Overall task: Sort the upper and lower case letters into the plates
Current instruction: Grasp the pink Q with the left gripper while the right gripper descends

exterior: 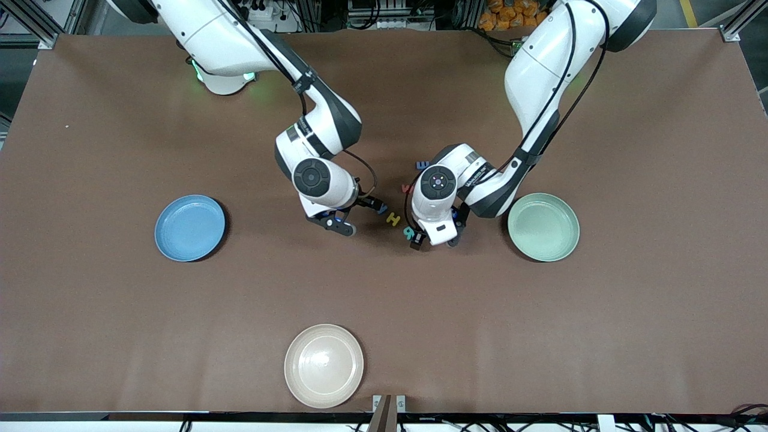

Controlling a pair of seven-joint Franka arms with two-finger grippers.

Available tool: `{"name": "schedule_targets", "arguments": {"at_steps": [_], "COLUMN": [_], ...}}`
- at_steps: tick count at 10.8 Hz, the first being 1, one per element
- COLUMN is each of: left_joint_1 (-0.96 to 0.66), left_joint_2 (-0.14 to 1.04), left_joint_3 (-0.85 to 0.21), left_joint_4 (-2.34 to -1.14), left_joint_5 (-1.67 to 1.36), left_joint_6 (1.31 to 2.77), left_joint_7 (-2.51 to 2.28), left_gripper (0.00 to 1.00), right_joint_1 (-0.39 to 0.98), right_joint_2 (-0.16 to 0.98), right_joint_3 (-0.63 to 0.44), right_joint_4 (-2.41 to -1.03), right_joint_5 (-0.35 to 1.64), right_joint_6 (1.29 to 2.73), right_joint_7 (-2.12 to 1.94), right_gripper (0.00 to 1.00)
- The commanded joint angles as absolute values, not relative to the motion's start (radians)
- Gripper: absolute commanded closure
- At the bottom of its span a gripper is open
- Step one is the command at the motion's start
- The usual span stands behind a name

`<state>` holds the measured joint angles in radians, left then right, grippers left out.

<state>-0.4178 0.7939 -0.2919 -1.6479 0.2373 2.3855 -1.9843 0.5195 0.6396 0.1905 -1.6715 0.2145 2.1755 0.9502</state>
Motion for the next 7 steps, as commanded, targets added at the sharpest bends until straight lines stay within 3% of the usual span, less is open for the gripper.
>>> {"name": "schedule_targets", "arguments": {"at_steps": [1, 4, 7], "left_joint_1": [-0.417, -0.407, -0.382], "left_joint_2": [0.807, 0.798, 0.775], "left_joint_3": [-0.288, -0.290, -0.290], "left_joint_4": [-1.657, -1.655, -1.644], "left_joint_5": [0.235, 0.235, 0.224], "left_joint_6": [2.384, 2.382, 2.341], "left_joint_7": [-1.963, -1.959, -1.896], "left_gripper": [0.51, 0.64, 0.64], "right_joint_1": [0.518, 0.518, 0.523], "right_joint_2": [0.658, 0.658, 0.660], "right_joint_3": [0.195, 0.198, 0.225], "right_joint_4": [-1.654, -1.655, -1.655], "right_joint_5": [0.221, 0.229, 0.224], "right_joint_6": [2.180, 2.180, 2.181], "right_joint_7": [0.973, 0.980, 1.037], "right_gripper": [0.00, 0.00, 0.00]}}
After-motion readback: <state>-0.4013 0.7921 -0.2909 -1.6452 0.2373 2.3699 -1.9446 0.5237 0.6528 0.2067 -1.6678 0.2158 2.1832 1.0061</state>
